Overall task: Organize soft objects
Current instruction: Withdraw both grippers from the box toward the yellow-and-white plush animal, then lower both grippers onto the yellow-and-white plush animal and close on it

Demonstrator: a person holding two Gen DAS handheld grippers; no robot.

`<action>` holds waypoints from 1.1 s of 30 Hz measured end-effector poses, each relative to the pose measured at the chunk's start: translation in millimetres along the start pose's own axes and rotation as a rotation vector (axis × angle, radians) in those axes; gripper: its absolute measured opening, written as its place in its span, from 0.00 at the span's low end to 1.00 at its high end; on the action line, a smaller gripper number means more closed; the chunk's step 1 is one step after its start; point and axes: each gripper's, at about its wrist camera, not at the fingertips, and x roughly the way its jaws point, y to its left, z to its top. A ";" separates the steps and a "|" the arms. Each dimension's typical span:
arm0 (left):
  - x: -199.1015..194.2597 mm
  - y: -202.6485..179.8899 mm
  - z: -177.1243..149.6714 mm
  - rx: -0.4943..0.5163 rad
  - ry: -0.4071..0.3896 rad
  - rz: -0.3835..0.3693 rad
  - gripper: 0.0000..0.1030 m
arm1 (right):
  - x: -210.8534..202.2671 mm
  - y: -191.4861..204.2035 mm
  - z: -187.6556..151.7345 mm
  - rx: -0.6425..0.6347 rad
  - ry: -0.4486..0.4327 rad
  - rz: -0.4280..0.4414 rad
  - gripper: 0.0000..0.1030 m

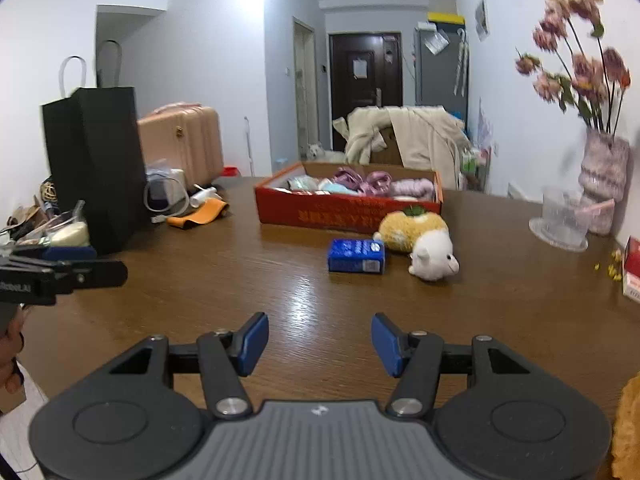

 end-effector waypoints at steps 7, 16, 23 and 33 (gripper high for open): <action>86.0 3.5 19.8 -0.059 0.071 0.002 0.82 | 66.6 -28.4 20.5 0.050 0.035 -0.022 0.54; 210.8 -16.7 72.3 -0.056 0.166 -0.106 0.61 | 156.1 -76.3 61.0 0.100 0.016 -0.082 0.50; 279.6 -51.1 100.8 0.019 0.195 -0.172 0.53 | 207.6 -127.7 67.2 0.193 0.003 -0.194 0.50; 247.7 -12.3 101.6 0.028 0.099 -0.122 0.58 | 141.5 -90.8 61.7 0.157 0.036 0.242 0.42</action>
